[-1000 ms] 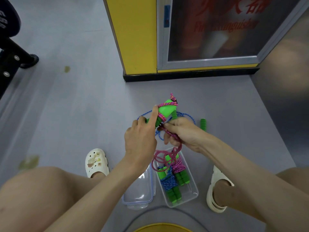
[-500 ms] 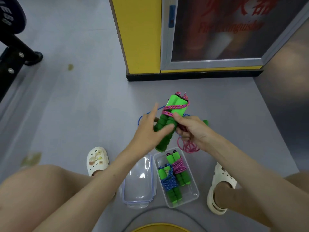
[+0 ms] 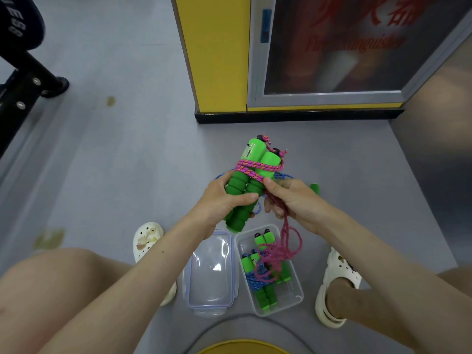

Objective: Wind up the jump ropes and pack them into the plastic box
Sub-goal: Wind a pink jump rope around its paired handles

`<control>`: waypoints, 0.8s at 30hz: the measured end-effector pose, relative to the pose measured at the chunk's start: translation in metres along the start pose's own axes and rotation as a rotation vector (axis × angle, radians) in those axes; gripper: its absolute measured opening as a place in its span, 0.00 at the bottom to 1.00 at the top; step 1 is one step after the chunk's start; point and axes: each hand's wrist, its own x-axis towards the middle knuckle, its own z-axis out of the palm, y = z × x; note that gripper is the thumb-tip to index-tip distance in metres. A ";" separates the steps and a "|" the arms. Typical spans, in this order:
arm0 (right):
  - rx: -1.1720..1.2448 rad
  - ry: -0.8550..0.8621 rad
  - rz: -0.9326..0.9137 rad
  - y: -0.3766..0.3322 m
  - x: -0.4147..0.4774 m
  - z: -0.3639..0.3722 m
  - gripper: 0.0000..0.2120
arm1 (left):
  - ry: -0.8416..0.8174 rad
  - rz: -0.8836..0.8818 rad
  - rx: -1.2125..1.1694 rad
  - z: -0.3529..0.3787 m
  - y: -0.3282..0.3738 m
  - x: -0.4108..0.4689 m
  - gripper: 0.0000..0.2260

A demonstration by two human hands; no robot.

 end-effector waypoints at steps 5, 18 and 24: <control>-0.132 0.033 0.008 0.003 0.001 -0.003 0.02 | 0.133 0.060 -0.027 -0.002 -0.003 0.004 0.17; -0.725 -0.020 0.089 0.041 0.009 -0.028 0.06 | 0.355 0.062 -0.272 -0.025 0.003 0.009 0.14; -1.108 -0.092 0.186 0.069 -0.001 -0.039 0.16 | 0.465 0.035 -0.229 -0.045 -0.003 0.005 0.14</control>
